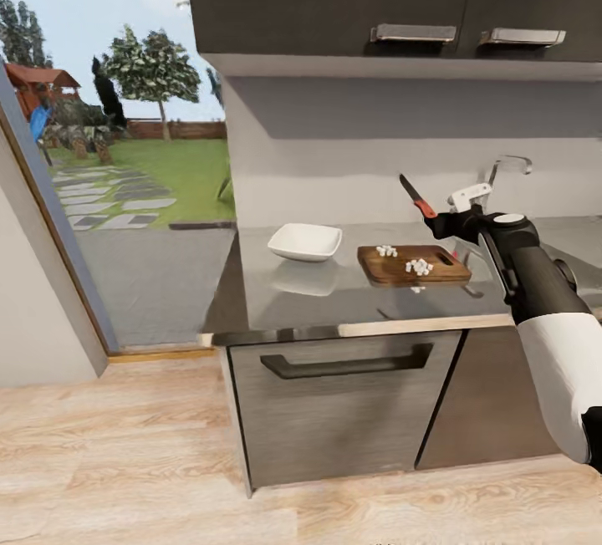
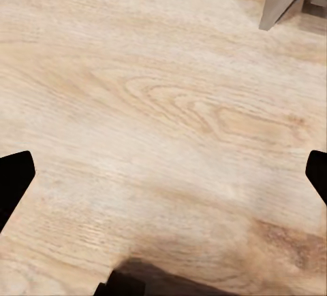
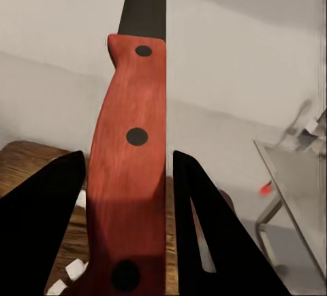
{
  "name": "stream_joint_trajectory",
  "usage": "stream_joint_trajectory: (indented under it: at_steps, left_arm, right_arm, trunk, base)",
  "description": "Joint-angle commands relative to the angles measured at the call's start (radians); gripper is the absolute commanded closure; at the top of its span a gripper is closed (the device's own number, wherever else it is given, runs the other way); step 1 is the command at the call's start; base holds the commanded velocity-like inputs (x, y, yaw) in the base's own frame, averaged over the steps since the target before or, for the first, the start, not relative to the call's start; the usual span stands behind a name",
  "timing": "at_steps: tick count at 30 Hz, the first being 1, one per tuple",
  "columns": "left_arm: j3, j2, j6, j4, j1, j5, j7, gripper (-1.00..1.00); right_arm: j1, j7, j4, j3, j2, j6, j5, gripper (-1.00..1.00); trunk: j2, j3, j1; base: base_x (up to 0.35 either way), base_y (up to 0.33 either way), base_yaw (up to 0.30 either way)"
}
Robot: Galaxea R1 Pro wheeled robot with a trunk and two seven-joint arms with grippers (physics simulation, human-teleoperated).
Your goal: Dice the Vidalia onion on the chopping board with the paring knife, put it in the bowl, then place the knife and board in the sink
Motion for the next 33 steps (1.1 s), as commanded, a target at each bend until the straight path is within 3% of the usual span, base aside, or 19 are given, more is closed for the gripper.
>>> stream_joint_trajectory:
  at_steps: [1,33]
  left_arm:
    - [0.001,0.0,-0.006,0.004,-0.001,0.001,0.001,-1.0]
    - [0.001,0.0,-0.007,0.004,-0.002,0.001,0.001,-1.0]
  right_arm:
    - [-0.001,0.01,-0.002,0.002,0.0,0.005,0.008,1.0]
    - [-0.001,0.01,-0.002,0.002,0.0,0.005,0.008,1.0]
  trunk:
    - [-0.001,0.0,0.0]
    - [-0.001,0.027,0.0]
  base:
    - [0.0,0.33,-0.266]
    - [0.031,0.33,-0.255]
